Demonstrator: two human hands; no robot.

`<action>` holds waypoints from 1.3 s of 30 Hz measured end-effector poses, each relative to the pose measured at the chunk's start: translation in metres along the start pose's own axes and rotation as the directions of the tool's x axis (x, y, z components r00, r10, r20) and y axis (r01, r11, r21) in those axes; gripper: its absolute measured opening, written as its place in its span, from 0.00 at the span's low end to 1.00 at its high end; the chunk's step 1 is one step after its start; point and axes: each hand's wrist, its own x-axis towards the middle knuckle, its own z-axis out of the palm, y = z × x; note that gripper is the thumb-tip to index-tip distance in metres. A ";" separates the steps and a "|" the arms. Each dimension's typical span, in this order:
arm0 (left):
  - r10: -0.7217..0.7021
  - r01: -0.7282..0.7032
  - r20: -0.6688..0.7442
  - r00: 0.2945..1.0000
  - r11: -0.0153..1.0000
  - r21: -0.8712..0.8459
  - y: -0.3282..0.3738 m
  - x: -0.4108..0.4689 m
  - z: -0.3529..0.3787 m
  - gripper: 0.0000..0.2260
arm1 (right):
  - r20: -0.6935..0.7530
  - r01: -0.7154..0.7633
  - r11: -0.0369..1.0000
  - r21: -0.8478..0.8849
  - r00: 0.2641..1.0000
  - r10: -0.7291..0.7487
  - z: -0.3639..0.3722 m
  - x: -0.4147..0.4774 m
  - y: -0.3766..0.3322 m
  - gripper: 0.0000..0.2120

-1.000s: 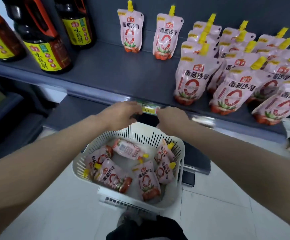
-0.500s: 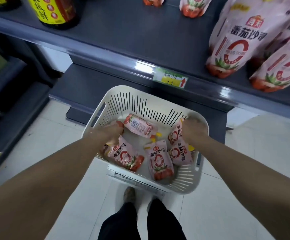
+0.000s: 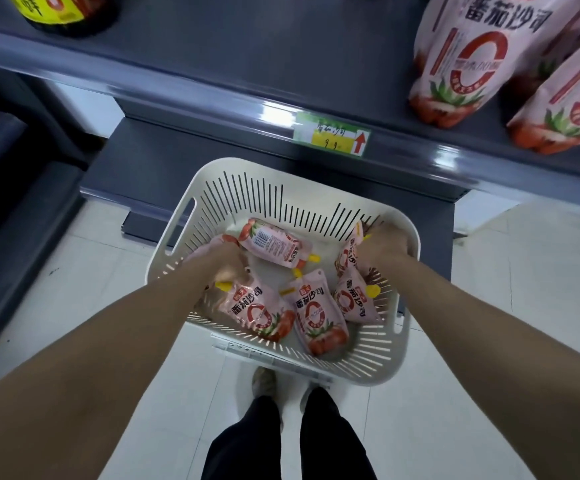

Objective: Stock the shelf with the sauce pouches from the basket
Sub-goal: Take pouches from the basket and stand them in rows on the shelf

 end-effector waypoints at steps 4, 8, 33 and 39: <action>0.073 -0.069 0.017 0.997 0.986 -0.154 -0.001 0.002 0.004 0.18 | 0.054 -0.086 0.993 0.084 0.995 0.081 0.006 0.003 0.001 0.18; 0.070 -0.048 0.145 0.987 0.987 -0.154 -0.005 -0.002 0.008 0.29 | 0.117 -0.143 0.964 0.225 0.986 0.119 0.015 0.001 0.004 0.17; 0.427 -0.345 -0.114 0.897 0.839 0.421 0.104 -0.150 -0.121 0.05 | -0.341 0.421 0.880 0.219 0.878 -0.336 -0.155 -0.088 -0.060 0.17; 0.571 -0.365 -0.310 0.760 0.771 0.522 0.133 -0.232 -0.196 0.05 | -0.489 0.515 0.845 0.143 0.779 -0.392 -0.269 -0.115 -0.096 0.18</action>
